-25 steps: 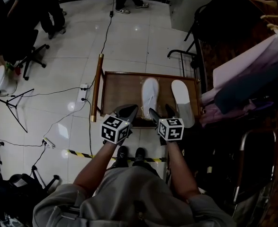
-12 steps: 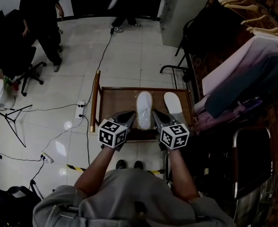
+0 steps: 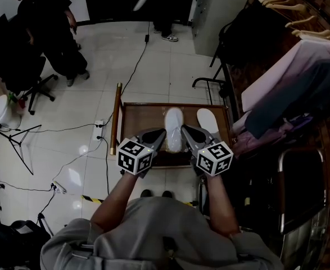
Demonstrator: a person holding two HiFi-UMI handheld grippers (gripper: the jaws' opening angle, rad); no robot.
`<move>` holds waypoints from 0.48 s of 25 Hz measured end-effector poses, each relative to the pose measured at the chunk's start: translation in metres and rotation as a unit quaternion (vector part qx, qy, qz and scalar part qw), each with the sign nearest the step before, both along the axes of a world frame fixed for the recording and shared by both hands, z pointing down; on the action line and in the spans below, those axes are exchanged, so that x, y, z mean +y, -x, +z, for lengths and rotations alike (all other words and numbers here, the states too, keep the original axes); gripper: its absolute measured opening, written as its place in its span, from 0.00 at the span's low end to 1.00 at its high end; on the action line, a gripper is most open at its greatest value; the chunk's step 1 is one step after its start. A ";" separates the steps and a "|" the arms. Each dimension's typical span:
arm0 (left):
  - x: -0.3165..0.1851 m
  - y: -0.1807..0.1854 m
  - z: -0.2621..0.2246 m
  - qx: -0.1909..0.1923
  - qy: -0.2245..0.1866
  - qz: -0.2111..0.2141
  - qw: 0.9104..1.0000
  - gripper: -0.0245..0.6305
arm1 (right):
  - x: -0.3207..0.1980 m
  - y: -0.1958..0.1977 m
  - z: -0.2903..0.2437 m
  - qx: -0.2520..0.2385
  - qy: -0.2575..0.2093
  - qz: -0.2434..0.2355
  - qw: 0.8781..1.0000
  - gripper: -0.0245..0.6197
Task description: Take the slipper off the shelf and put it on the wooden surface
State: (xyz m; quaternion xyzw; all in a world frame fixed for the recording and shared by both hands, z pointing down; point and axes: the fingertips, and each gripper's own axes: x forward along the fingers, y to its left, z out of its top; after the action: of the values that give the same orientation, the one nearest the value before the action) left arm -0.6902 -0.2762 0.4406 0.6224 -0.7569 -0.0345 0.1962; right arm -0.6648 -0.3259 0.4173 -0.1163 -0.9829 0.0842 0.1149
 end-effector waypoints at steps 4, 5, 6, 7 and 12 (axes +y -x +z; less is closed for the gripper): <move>0.000 -0.001 -0.005 -0.006 -0.002 0.004 1.000 0.04 | -0.005 0.001 -0.003 0.003 -0.010 0.013 1.000 0.04; 0.000 0.000 -0.006 -0.007 -0.003 0.004 1.000 0.04 | -0.006 0.002 -0.004 0.004 -0.010 0.015 1.000 0.04; 0.000 0.000 -0.007 -0.008 -0.003 0.004 1.000 0.04 | -0.006 0.001 -0.004 0.004 -0.009 0.015 1.000 0.04; 0.000 0.000 -0.008 -0.008 -0.004 0.003 1.000 0.04 | -0.006 0.001 -0.005 0.003 -0.009 0.014 1.000 0.04; 0.000 0.001 -0.011 -0.009 -0.005 0.004 1.000 0.04 | -0.006 0.001 -0.007 0.002 -0.013 0.012 1.000 0.04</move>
State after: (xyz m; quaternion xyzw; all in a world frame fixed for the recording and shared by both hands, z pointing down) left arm -0.6908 -0.2765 0.4300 0.6267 -0.7560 -0.0314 0.1863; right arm -0.6661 -0.3318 0.4099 -0.1026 -0.9850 0.0729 0.1178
